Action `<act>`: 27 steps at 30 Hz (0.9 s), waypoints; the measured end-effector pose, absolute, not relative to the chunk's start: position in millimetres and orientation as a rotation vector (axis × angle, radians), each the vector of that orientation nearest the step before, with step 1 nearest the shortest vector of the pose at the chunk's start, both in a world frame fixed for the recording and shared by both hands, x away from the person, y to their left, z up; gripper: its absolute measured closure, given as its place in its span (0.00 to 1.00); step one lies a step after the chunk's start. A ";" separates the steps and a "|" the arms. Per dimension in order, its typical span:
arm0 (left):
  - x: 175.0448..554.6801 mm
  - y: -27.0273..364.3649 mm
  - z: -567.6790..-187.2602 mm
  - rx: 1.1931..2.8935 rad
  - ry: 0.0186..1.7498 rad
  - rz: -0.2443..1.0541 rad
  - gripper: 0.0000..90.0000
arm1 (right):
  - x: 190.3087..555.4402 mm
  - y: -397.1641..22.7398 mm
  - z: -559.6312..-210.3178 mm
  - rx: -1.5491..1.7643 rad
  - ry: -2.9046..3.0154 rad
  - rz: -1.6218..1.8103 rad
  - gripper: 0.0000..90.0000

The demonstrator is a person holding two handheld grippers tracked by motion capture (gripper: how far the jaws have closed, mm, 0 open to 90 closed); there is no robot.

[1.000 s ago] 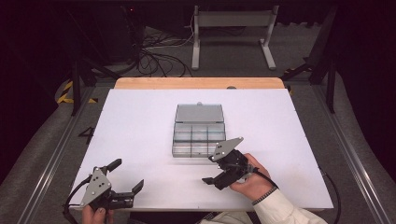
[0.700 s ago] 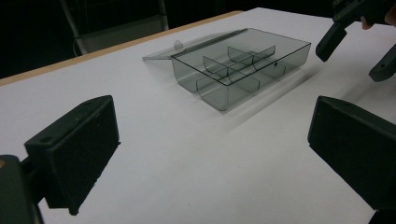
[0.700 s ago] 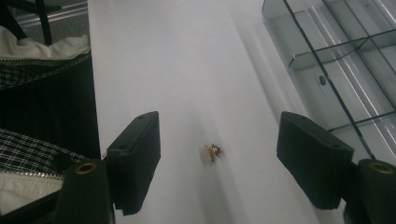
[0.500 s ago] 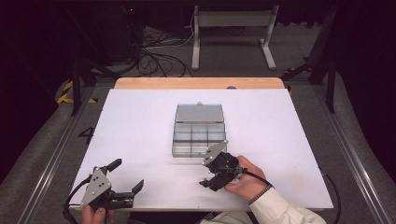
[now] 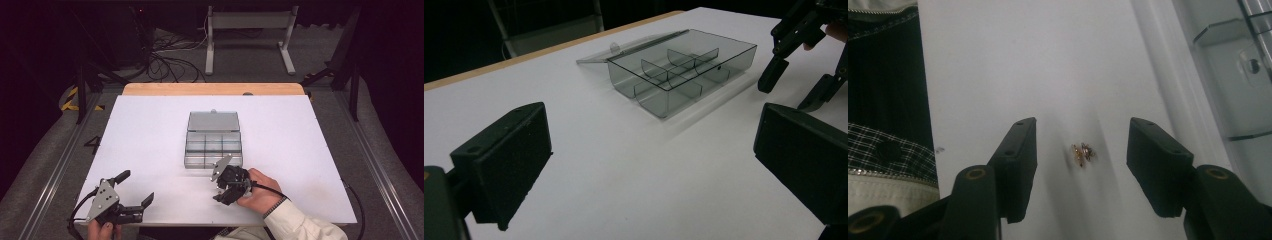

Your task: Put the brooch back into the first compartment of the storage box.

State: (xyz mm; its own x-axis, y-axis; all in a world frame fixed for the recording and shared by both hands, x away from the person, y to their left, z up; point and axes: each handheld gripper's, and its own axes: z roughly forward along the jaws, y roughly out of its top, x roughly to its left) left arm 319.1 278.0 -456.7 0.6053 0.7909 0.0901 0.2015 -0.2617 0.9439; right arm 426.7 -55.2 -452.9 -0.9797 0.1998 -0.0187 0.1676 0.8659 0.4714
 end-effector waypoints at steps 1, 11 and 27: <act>319.0 278.1 -456.7 1.782 0.810 0.701 0.03 | 426.8 -54.5 -453.3 0.288 2.975 0.725 0.54; 319.1 278.2 -456.7 1.783 0.810 0.701 0.03 | 425.4 -46.1 -457.1 0.261 2.986 0.627 0.66; 319.2 277.9 -456.7 1.782 0.808 0.700 0.03 | 425.4 -40.5 -460.1 0.254 3.002 0.539 0.89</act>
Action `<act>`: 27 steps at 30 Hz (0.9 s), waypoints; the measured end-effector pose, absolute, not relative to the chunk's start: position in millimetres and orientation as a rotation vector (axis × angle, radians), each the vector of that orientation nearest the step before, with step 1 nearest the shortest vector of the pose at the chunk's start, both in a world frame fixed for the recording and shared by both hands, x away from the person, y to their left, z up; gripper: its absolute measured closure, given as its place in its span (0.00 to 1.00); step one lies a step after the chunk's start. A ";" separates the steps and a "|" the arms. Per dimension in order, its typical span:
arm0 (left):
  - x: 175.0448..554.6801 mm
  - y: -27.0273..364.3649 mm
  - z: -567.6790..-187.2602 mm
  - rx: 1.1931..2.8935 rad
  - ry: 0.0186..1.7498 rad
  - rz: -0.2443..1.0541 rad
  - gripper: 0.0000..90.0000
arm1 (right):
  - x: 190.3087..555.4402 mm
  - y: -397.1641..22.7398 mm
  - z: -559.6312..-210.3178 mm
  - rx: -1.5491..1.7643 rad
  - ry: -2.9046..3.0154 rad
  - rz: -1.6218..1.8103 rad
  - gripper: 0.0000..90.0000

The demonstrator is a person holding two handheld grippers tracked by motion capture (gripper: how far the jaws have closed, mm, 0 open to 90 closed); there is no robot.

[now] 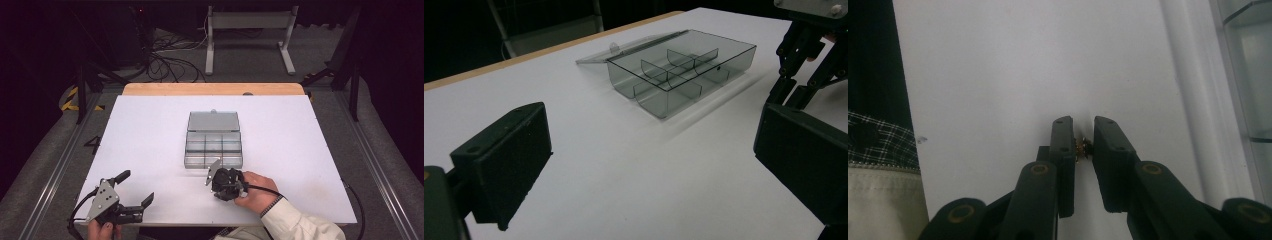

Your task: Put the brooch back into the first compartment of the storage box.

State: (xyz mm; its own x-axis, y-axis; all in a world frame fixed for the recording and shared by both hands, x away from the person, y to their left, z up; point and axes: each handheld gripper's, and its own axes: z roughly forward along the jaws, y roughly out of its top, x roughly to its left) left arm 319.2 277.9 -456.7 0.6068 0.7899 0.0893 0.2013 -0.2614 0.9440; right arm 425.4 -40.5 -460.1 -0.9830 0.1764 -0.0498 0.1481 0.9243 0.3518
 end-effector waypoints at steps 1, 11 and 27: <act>319.2 277.9 -456.7 1.782 0.809 0.700 0.03 | 425.2 -40.4 -459.9 0.261 3.004 0.537 0.89; 319.1 277.8 -456.8 1.781 0.811 0.696 0.03 | 425.4 -40.7 -459.8 0.249 3.005 0.537 0.89; 319.2 278.0 -456.5 1.784 0.805 0.703 0.03 | 424.2 -47.0 -437.6 0.237 2.945 0.677 0.89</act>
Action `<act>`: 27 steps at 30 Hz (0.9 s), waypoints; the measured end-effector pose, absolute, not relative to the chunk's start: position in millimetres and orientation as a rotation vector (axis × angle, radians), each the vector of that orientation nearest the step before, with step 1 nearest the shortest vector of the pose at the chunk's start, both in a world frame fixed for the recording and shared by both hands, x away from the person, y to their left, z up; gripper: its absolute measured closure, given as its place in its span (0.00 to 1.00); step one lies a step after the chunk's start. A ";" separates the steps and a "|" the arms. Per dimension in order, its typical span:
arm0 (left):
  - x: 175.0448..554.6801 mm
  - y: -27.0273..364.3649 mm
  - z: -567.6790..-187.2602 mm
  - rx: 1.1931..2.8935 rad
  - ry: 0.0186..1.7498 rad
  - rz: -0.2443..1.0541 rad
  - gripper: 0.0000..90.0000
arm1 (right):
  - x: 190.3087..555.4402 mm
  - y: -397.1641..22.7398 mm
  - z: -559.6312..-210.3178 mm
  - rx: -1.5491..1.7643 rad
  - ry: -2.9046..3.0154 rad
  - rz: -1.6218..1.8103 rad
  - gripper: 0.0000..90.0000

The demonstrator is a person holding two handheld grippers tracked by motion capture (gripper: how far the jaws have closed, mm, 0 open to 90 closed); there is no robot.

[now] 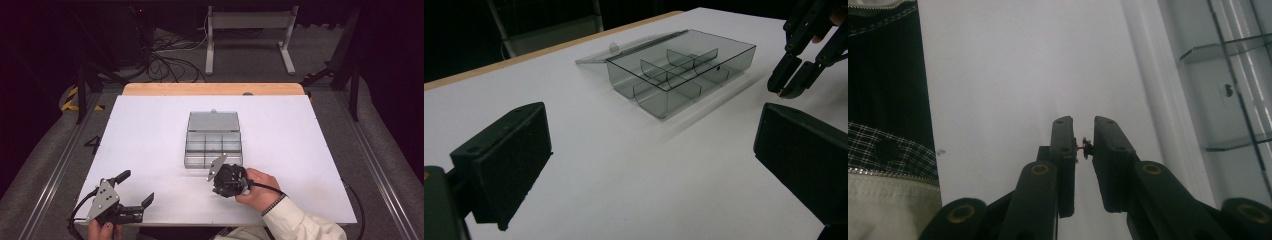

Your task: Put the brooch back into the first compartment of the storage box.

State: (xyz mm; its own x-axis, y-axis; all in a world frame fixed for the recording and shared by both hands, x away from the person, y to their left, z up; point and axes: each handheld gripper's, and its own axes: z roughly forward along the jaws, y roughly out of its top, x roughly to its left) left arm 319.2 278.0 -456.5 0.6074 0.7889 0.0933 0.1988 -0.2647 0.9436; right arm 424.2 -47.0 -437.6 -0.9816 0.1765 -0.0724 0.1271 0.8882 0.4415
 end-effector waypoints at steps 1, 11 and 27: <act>319.1 278.0 -456.6 1.782 0.808 0.700 0.03 | 423.5 -47.1 -436.3 0.252 2.947 0.679 0.89; 319.0 278.3 -456.5 1.782 0.808 0.701 0.03 | 423.1 -48.0 -430.5 0.249 2.920 0.705 0.89; 319.0 278.3 -456.6 1.783 0.809 0.701 0.03 | 428.8 -51.4 -414.4 0.271 2.845 0.841 0.89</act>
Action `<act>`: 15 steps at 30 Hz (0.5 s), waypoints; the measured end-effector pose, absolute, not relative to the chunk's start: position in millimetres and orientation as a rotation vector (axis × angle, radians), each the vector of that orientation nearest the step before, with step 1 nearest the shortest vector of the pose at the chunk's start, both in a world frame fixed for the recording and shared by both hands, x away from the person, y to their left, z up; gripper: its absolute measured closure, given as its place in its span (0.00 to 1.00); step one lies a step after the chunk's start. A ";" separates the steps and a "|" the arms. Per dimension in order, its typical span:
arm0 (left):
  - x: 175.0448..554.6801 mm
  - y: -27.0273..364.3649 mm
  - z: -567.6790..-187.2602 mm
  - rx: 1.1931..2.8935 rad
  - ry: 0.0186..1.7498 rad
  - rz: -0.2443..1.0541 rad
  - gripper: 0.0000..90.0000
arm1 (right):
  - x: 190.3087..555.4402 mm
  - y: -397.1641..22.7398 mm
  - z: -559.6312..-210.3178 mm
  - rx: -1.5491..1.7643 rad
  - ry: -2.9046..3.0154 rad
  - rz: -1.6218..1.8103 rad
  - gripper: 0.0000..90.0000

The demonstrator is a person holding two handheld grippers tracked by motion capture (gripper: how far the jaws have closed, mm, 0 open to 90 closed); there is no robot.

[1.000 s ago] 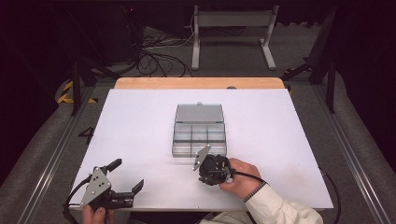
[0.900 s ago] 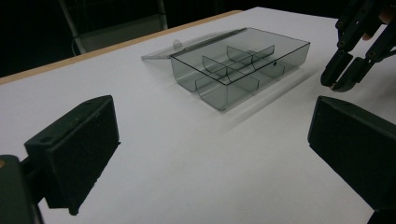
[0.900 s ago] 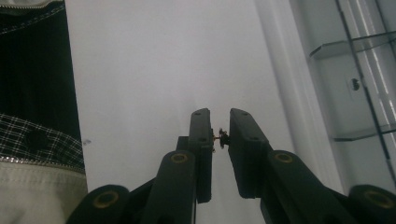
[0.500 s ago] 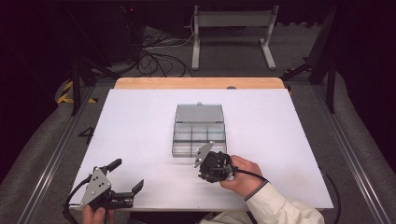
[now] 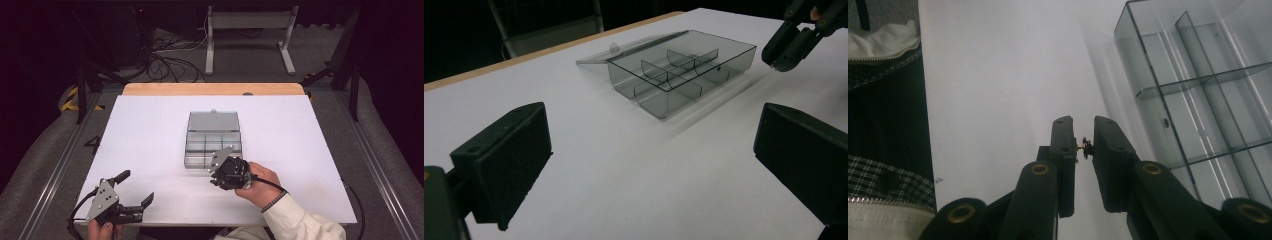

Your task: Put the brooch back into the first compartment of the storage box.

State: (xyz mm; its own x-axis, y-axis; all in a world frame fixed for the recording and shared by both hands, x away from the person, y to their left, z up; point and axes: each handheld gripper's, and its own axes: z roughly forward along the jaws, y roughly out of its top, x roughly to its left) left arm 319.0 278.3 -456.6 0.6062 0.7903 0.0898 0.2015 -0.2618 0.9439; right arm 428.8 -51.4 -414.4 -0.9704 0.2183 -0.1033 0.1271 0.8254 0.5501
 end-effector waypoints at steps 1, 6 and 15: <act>319.0 278.4 -456.5 1.783 0.808 0.701 0.03 | 429.6 -51.7 -413.0 0.270 2.843 0.844 0.89; 319.0 278.3 -456.5 1.784 0.808 0.701 0.03 | 433.1 -52.0 -407.5 0.298 2.822 0.885 0.89; 319.3 278.1 -456.7 1.783 0.809 0.700 0.03 | 440.3 -49.5 -398.0 0.332 2.787 0.934 0.89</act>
